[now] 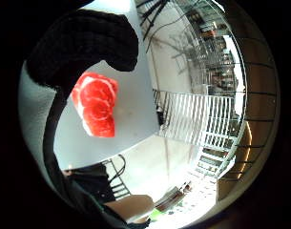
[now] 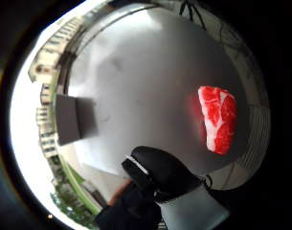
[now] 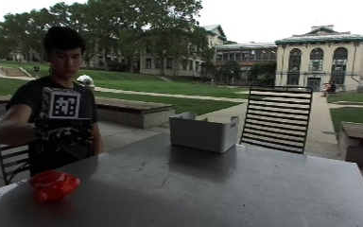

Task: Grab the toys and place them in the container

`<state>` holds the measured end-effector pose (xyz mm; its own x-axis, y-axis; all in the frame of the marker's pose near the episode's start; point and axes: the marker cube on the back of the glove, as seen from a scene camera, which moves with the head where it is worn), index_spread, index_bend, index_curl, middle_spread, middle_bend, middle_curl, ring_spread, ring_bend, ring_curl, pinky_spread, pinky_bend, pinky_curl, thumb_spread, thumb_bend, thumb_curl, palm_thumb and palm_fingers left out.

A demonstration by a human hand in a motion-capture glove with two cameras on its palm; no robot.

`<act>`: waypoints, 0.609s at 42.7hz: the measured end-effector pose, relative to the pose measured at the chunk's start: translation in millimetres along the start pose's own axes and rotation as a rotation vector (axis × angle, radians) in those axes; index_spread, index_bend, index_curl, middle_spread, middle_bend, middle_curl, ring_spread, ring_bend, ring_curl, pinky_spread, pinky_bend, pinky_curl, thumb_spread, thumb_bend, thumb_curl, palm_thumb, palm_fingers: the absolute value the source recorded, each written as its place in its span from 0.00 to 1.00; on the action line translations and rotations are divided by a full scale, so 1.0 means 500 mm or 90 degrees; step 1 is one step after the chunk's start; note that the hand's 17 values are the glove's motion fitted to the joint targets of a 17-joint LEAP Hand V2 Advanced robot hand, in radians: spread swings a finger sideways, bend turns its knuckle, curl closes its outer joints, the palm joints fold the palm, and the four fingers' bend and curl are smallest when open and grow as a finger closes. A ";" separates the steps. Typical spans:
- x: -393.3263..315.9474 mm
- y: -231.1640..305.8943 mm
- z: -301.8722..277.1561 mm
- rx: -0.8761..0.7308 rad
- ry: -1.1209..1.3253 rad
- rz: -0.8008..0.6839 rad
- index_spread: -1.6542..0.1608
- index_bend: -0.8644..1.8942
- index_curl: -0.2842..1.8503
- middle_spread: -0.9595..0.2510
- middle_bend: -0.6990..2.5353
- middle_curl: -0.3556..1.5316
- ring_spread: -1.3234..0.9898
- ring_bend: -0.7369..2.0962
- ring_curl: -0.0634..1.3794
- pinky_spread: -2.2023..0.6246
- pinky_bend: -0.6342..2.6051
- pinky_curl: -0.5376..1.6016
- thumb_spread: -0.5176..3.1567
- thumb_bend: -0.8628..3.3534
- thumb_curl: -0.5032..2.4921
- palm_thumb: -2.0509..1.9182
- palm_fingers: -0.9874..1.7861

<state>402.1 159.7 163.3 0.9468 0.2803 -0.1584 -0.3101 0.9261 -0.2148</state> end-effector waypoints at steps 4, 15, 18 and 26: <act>0.026 -0.010 0.053 -0.011 -0.007 0.006 0.74 0.33 0.19 0.79 0.27 0.38 0.58 0.42 0.28 0.79 0.57 0.41 0.41 0.19 0.25 0.50 0.29; 0.080 -0.025 0.198 -0.082 -0.043 0.036 0.74 0.33 0.18 0.81 0.28 0.39 0.58 0.42 0.28 0.79 0.56 0.41 0.42 0.20 0.26 0.53 0.30; 0.082 -0.026 0.220 -0.092 -0.042 0.044 0.74 0.33 0.18 0.81 0.28 0.39 0.58 0.43 0.28 0.79 0.56 0.41 0.43 0.21 0.26 0.54 0.31; 0.082 -0.024 0.273 -0.126 -0.080 0.060 0.73 0.36 0.18 0.80 0.31 0.41 0.55 0.50 0.31 0.76 0.55 0.40 0.46 0.25 0.28 0.62 0.41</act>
<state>456.2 194.2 290.9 0.9122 0.4040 -0.0687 -0.3971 0.8301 -0.3915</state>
